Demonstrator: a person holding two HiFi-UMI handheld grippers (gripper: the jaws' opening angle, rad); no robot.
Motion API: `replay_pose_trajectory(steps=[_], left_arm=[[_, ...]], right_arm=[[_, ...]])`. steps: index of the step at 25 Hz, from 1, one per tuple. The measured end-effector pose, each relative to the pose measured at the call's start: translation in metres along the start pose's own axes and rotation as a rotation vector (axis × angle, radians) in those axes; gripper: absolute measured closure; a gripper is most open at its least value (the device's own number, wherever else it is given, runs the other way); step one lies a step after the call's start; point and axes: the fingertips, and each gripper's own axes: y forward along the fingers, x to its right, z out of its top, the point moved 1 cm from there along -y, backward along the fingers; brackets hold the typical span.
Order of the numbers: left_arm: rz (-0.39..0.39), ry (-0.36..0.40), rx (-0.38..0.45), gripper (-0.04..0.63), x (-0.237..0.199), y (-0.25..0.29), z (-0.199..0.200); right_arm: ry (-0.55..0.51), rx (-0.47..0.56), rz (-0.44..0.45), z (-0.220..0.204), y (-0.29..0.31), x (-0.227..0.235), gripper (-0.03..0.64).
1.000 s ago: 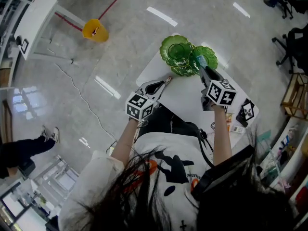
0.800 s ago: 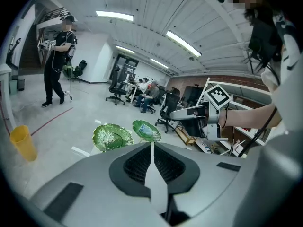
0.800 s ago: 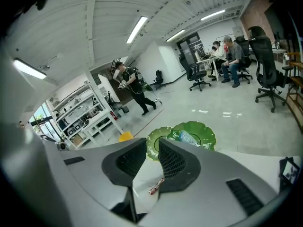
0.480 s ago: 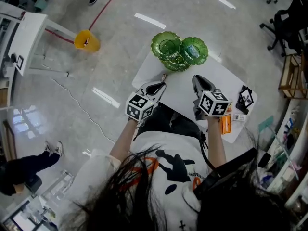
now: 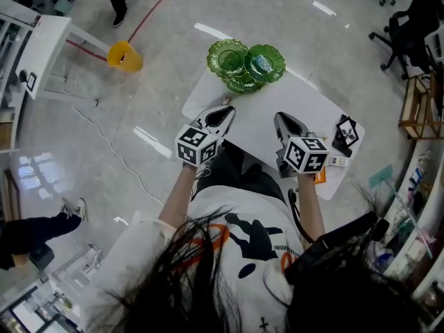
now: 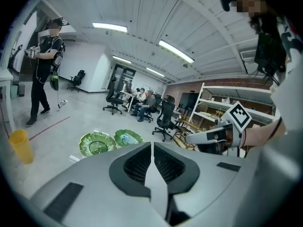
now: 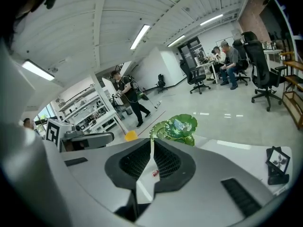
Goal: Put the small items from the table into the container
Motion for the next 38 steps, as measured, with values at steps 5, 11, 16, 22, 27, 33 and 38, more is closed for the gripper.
replay_pose_trajectory(steps=[5, 11, 16, 22, 27, 33, 38], left_arm=[[0.014, 0.006, 0.033, 0.584, 0.036, -0.014, -0.003], [0.035, 0.025, 0.03, 0.584, 0.07, -0.023, -0.019], [0.059, -0.001, 0.033, 0.584, 0.085, -0.029, -0.028], [0.083, -0.01, 0.035, 0.586, 0.094, -0.035, -0.035], [0.08, -0.043, 0.062, 0.584, 0.096, -0.047, -0.042], [0.094, -0.031, 0.044, 0.584, 0.1, -0.052, -0.052], [0.125, -0.046, 0.038, 0.584, 0.096, -0.066, -0.06]], right_arm=[[-0.025, -0.012, 0.013, -0.024, -0.034, 0.002, 0.583], [-0.027, -0.006, 0.042, -0.043, -0.06, 0.003, 0.584], [-0.028, -0.007, 0.052, -0.051, -0.072, 0.004, 0.584], [-0.024, -0.006, 0.067, -0.058, -0.082, 0.006, 0.584], [-0.026, -0.009, 0.071, -0.07, -0.087, 0.001, 0.584], [-0.015, -0.013, 0.084, -0.078, -0.09, 0.0, 0.584], [-0.014, -0.041, 0.103, -0.087, -0.084, -0.008, 0.584]])
